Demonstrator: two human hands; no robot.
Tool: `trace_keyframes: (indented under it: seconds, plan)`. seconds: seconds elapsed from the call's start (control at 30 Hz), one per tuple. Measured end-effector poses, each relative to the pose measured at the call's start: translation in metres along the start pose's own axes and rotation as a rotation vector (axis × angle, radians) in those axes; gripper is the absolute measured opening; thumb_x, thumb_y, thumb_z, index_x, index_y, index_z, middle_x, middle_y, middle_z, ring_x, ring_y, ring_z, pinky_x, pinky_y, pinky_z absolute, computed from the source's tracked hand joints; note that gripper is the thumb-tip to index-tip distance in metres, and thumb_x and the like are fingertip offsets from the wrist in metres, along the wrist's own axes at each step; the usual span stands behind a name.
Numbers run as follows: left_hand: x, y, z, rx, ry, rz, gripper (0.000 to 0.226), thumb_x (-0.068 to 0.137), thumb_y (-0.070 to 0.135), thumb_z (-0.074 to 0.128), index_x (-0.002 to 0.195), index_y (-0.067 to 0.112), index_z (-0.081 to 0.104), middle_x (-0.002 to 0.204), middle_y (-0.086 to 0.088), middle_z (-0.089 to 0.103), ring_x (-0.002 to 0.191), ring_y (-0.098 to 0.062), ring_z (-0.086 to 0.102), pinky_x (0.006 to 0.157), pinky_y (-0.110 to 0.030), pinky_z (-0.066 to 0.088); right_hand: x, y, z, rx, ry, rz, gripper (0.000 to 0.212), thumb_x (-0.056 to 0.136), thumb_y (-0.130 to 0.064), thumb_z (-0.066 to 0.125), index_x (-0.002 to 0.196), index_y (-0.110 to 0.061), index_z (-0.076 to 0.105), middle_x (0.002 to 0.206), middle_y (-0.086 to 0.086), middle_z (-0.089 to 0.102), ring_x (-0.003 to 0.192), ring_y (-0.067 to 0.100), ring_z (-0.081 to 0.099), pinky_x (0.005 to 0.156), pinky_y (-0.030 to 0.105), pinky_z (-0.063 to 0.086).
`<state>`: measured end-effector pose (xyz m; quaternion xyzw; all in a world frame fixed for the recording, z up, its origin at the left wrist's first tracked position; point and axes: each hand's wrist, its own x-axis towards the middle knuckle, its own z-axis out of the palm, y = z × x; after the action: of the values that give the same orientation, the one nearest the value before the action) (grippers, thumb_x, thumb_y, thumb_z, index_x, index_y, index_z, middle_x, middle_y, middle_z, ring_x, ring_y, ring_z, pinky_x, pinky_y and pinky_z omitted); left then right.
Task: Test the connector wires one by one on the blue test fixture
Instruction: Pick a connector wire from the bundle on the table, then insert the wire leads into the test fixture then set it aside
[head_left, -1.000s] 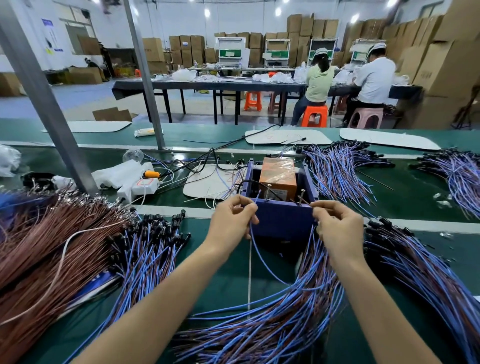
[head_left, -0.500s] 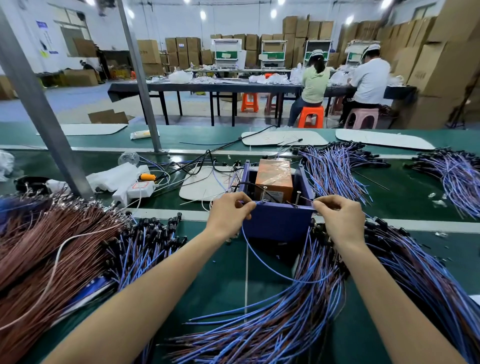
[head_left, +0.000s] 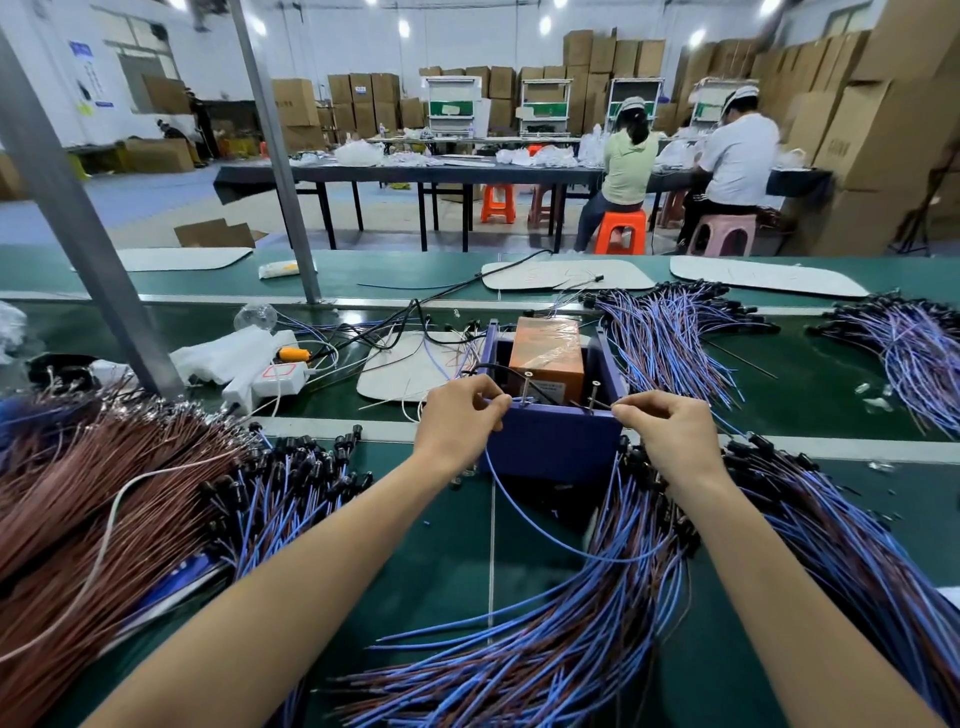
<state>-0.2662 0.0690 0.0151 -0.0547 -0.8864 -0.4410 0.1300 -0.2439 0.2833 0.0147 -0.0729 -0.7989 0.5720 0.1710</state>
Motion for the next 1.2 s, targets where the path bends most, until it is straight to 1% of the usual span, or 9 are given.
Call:
trace_keyframes:
  seconds: [0.13,0.3,0.67,0.8,0.9,0.97,1.1,1.13,1.2]
  plan:
    - [0.000,0.000,0.000,0.005,0.005,-0.011,0.015,0.090,0.028,0.062,0.076,0.024,0.063,0.058,0.010,0.064,0.055,-0.001,0.052,0.064,-0.025,0.043,-0.001,-0.001,-0.002,0.016,-0.014,0.006,0.017,0.081,-0.011,0.073,0.068,-0.022,0.070,0.069,-0.002,0.067,0.068,0.012,0.058,0.066,0.022,0.046]
    - [-0.002,0.000,0.000,0.006,0.006,-0.017,0.014,0.091,0.029,0.062,0.077,0.024,0.064,0.062,0.009,0.066,0.060,-0.007,0.053,0.070,-0.030,0.048,-0.004,-0.001,-0.003,0.056,-0.048,0.024,0.015,0.081,-0.010,0.072,0.070,-0.019,0.070,0.071,0.002,0.066,0.068,0.015,0.056,0.071,0.030,0.046]
    - [-0.007,0.009,-0.007,0.028,-0.045,-0.046,0.015,0.092,0.025,0.060,0.078,0.019,0.064,0.066,0.004,0.068,0.054,-0.008,0.051,0.065,-0.027,0.048,-0.007,-0.004,-0.006,0.092,-0.048,0.076,0.011,0.083,-0.010,0.070,0.074,-0.016,0.071,0.077,0.005,0.067,0.075,0.016,0.057,0.076,0.034,0.047]
    - [-0.033,0.019,-0.018,-0.366,-0.206,-0.140,0.007,0.092,0.010,0.060,0.087,0.006,0.063,0.062,-0.002,0.066,0.040,-0.011,0.050,0.048,-0.025,0.049,-0.034,-0.022,-0.010,0.131,-0.055,0.034,0.016,0.083,-0.006,0.070,0.073,-0.019,0.070,0.070,0.001,0.065,0.062,0.008,0.051,0.063,0.020,0.042]
    - [-0.067,0.024,-0.028,-0.690,-0.465,-0.257,0.012,0.090,0.009,0.061,0.101,0.010,0.066,0.064,-0.002,0.067,0.046,-0.009,0.056,0.052,-0.021,0.051,-0.080,-0.035,0.000,0.127,-0.179,-0.089,0.015,0.081,-0.005,0.072,0.076,-0.019,0.073,0.070,0.003,0.070,0.063,0.008,0.056,0.065,0.017,0.048]
    - [-0.086,0.024,-0.031,-0.812,-0.563,-0.295,0.017,0.085,0.014,0.065,0.100,0.014,0.071,0.068,-0.004,0.066,0.051,-0.009,0.057,0.055,-0.020,0.051,-0.111,-0.037,0.010,0.130,-0.290,-0.152,0.015,0.082,-0.005,0.071,0.079,-0.020,0.074,0.073,0.003,0.071,0.064,0.009,0.059,0.065,0.018,0.049]
    - [-0.108,0.018,-0.041,-0.892,-0.445,-0.329,0.011,0.069,0.021,0.070,0.077,0.016,0.075,0.068,-0.007,0.066,0.051,-0.010,0.058,0.054,-0.022,0.052,-0.137,-0.025,0.019,0.166,-0.360,-0.136,0.006,0.085,-0.021,0.070,0.084,-0.027,0.071,0.080,-0.002,0.072,0.076,0.011,0.066,0.071,0.019,0.052]
    - [-0.110,0.015,-0.045,-0.921,-0.388,-0.330,0.009,0.067,0.020,0.070,0.074,0.015,0.075,0.069,-0.008,0.066,0.051,-0.011,0.059,0.055,-0.022,0.053,-0.139,-0.019,0.018,0.100,-0.368,-0.154,0.001,0.083,-0.031,0.071,0.084,-0.030,0.071,0.084,-0.005,0.070,0.081,0.007,0.064,0.074,0.014,0.048]
    - [-0.112,0.008,-0.056,-0.982,-0.267,-0.321,0.011,0.065,0.019,0.071,0.073,0.013,0.075,0.070,-0.010,0.067,0.052,-0.012,0.061,0.055,-0.022,0.054,-0.139,-0.002,0.012,-0.230,-0.380,-0.331,0.017,0.079,-0.045,0.067,0.089,-0.032,0.073,0.093,-0.016,0.066,0.099,0.000,0.055,0.085,0.009,0.037]
